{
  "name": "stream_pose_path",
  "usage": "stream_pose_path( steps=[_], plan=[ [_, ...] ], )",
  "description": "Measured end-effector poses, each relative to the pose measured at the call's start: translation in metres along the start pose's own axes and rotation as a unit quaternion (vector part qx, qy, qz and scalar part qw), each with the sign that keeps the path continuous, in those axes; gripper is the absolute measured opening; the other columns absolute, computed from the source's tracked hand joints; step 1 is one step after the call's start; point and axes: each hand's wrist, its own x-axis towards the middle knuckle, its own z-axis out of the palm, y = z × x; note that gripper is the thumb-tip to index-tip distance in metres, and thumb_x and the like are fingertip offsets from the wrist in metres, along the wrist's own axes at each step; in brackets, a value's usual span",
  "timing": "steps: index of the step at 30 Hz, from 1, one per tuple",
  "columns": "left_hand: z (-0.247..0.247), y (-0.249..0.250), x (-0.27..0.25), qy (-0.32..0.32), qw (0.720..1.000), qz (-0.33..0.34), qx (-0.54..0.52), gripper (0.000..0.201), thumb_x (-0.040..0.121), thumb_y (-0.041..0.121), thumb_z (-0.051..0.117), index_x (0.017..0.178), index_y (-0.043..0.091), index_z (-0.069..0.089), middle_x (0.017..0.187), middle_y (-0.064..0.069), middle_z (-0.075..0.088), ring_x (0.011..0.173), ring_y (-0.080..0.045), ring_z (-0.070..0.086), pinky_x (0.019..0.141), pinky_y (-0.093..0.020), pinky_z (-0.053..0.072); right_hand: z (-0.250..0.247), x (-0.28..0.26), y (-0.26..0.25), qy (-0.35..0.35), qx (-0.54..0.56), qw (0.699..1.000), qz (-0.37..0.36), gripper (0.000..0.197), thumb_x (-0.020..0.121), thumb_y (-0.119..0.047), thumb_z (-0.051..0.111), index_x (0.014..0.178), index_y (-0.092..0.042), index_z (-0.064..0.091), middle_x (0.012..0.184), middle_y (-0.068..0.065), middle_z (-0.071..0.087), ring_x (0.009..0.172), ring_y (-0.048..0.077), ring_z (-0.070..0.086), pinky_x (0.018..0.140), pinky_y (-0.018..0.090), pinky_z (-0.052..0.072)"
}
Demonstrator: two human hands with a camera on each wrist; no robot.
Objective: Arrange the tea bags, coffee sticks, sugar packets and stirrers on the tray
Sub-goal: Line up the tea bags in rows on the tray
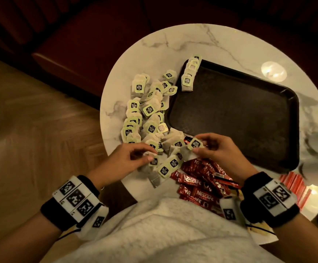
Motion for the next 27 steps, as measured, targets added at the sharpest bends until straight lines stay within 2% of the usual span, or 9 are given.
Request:
stream_pose_path(
  steps=[4, 8, 10, 13, 15, 17, 21, 24, 27],
  plan=[
    [0.019, -0.007, 0.006, -0.068, 0.996, -0.003, 0.060, 0.022, 0.086, 0.026, 0.072, 0.107, 0.032, 0.072, 0.105, 0.014, 0.070, 0.095, -0.005, 0.066, 0.088, -0.030, 0.055, -0.002, -0.006, 0.012, -0.038, 0.000, 0.998, 0.048, 0.035, 0.079, -0.014, 0.077, 0.112, -0.019, 0.067, 0.101, 0.012, 0.069, 0.078, 0.012, 0.069, 0.069, 0.016, 0.053],
    [0.031, -0.007, 0.012, -0.065, 0.980, 0.037, 0.187, 0.041, 0.080, 0.023, 0.078, 0.119, 0.028, 0.064, 0.111, 0.014, 0.059, 0.097, -0.001, 0.056, 0.084, -0.008, 0.040, 0.012, -0.007, 0.024, -0.055, -0.058, 0.995, 0.054, 0.046, 0.077, -0.024, 0.080, 0.119, -0.027, 0.061, 0.110, -0.001, 0.068, 0.083, 0.014, 0.071, 0.073, 0.018, 0.054],
    [0.035, -0.006, 0.013, -0.051, 0.970, 0.050, 0.231, 0.053, 0.079, 0.024, 0.079, 0.128, 0.025, 0.058, 0.113, 0.014, 0.051, 0.100, -0.002, 0.051, 0.083, -0.004, 0.036, 0.019, -0.005, 0.026, -0.047, -0.097, 0.994, 0.034, 0.050, 0.077, -0.023, 0.081, 0.121, -0.029, 0.058, 0.115, -0.006, 0.065, 0.086, 0.014, 0.071, 0.076, 0.021, 0.057],
    [0.042, -0.006, 0.013, -0.044, 0.967, 0.036, 0.247, 0.063, 0.080, 0.024, 0.077, 0.136, 0.021, 0.049, 0.123, 0.008, 0.052, 0.110, -0.006, 0.050, 0.096, -0.019, 0.042, 0.026, 0.001, 0.029, -0.028, -0.184, 0.983, -0.006, 0.061, 0.076, -0.029, 0.083, 0.129, -0.030, 0.053, 0.121, -0.007, 0.059, 0.085, 0.012, 0.069, 0.079, 0.025, 0.058],
    [0.046, -0.009, 0.013, -0.041, 0.965, 0.026, 0.257, 0.066, 0.081, 0.025, 0.077, 0.139, 0.020, 0.046, 0.131, 0.002, 0.056, 0.117, -0.012, 0.052, 0.101, -0.031, 0.044, 0.029, 0.003, 0.029, -0.008, -0.222, 0.974, -0.029, 0.069, 0.075, -0.031, 0.083, 0.136, -0.028, 0.050, 0.126, -0.008, 0.052, 0.086, 0.009, 0.065, 0.076, 0.020, 0.055],
    [0.049, -0.013, 0.013, -0.040, 0.959, 0.013, 0.281, 0.068, 0.080, 0.029, 0.077, 0.140, 0.022, 0.045, 0.132, 0.001, 0.057, 0.120, -0.015, 0.052, 0.100, -0.036, 0.045, 0.031, 0.004, 0.028, 0.004, -0.240, 0.970, -0.043, 0.074, 0.076, -0.030, 0.083, 0.141, -0.028, 0.046, 0.127, -0.012, 0.044, 0.086, 0.006, 0.063, 0.070, 0.011, 0.051],
    [0.052, -0.006, 0.012, -0.019, 0.949, 0.001, 0.316, 0.063, 0.080, 0.033, 0.077, 0.134, 0.021, 0.048, 0.125, 0.002, 0.060, 0.117, -0.016, 0.051, 0.095, -0.034, 0.043, 0.033, 0.003, 0.029, -0.004, -0.243, 0.969, -0.038, 0.076, 0.077, -0.029, 0.083, 0.142, -0.029, 0.043, 0.125, -0.009, 0.053, 0.089, 0.004, 0.063, 0.071, 0.013, 0.050],
    [0.054, -0.001, 0.012, 0.018, 0.948, -0.001, 0.317, 0.046, 0.080, 0.029, 0.077, 0.120, 0.020, 0.057, 0.110, 0.004, 0.063, 0.106, -0.015, 0.051, 0.080, -0.027, 0.037, 0.035, 0.005, 0.031, -0.008, -0.235, 0.971, -0.031, 0.065, 0.077, -0.031, 0.083, 0.133, -0.030, 0.051, 0.112, -0.009, 0.063, 0.088, 0.002, 0.063, 0.070, 0.013, 0.049],
    [0.053, 0.002, 0.012, 0.022, 0.943, 0.004, 0.331, 0.030, 0.082, 0.031, 0.075, 0.108, 0.019, 0.067, 0.102, 0.003, 0.064, 0.097, -0.014, 0.049, 0.072, -0.024, 0.026, 0.039, 0.006, 0.033, -0.018, -0.224, 0.974, -0.039, 0.049, 0.076, -0.030, 0.083, 0.119, -0.032, 0.060, 0.102, -0.010, 0.069, 0.089, 0.003, 0.065, 0.080, 0.024, 0.056]
  ],
)
